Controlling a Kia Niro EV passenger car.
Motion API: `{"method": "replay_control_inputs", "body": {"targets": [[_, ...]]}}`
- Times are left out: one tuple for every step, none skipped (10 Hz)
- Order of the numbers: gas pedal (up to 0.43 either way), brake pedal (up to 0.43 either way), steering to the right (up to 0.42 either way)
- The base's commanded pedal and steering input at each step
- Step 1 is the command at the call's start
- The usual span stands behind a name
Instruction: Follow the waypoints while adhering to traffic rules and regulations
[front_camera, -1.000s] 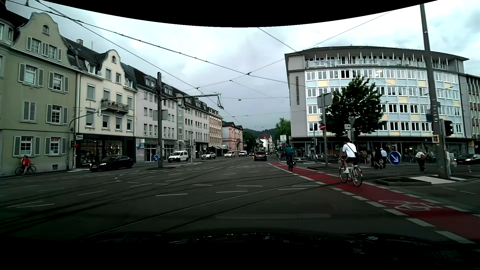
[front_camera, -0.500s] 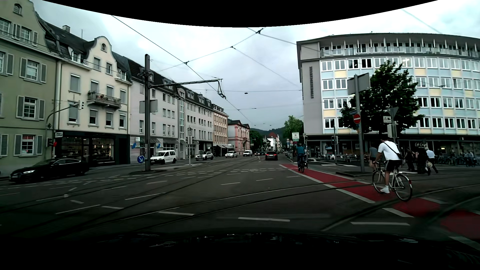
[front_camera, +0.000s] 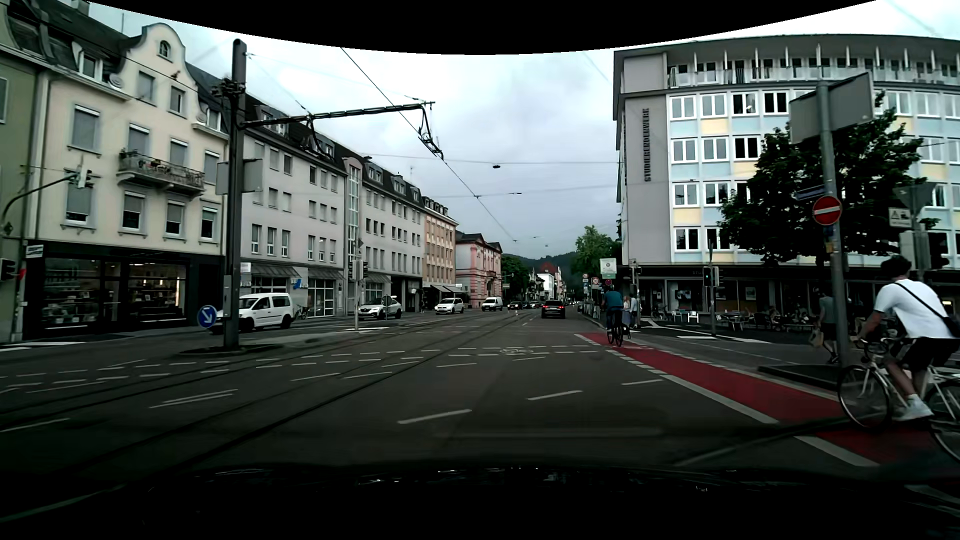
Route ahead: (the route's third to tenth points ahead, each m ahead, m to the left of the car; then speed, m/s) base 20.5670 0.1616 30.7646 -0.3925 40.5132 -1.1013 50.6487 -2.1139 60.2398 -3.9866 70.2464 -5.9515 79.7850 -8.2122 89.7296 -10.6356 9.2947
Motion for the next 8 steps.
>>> {"method": "replay_control_inputs", "body": {"targets": [[0.130,0.000,0.014],[0.150,0.000,0.020],[0.150,0.000,0.024],[0.157,0.000,0.028],[0.157,0.000,0.028],[0.157,0.000,0.024],[0.157,0.000,0.020],[0.157,0.000,0.016]]}}
